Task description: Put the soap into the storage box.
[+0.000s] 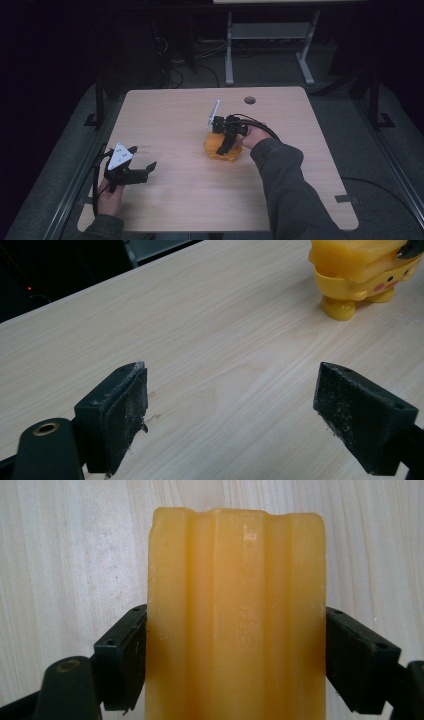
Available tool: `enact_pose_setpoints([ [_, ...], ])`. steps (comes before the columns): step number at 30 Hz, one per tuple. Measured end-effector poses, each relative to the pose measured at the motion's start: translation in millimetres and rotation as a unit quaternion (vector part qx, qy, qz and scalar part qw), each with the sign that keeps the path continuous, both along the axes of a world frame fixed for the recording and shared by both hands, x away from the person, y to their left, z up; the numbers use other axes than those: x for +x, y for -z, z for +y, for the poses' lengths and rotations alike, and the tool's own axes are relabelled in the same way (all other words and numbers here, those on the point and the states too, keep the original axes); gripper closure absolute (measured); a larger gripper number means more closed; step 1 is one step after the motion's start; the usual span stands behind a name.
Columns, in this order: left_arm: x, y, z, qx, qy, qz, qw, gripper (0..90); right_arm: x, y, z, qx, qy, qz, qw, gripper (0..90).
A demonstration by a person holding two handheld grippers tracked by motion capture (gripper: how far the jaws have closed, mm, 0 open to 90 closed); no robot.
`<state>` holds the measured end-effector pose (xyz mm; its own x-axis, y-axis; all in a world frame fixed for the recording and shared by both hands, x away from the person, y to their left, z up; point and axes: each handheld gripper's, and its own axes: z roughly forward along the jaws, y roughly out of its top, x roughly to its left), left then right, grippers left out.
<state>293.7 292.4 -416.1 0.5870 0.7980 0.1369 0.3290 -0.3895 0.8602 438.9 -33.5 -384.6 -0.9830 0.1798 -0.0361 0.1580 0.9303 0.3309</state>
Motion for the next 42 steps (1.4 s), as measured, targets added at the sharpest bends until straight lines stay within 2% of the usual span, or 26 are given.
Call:
enact_pose_setpoints([
  [13,0.0,0.0,-0.1,0.0,0.0,0.0,1.0,13.4,1.3,-0.2,-3.5,0.006,0.017,0.011,0.9998,16.5],
  [23,-0.2,-0.2,-0.2,0.002,0.001,0.001,1.0,13.4,0.2,-1.6,-7.6,0.007,0.021,0.007,0.9997,16.4],
  [42,0.1,0.0,-1.1,0.004,0.002,0.0,1.0,13.4,-6.1,-9.1,-24.3,0.024,0.034,0.005,0.9991,15.9],
])
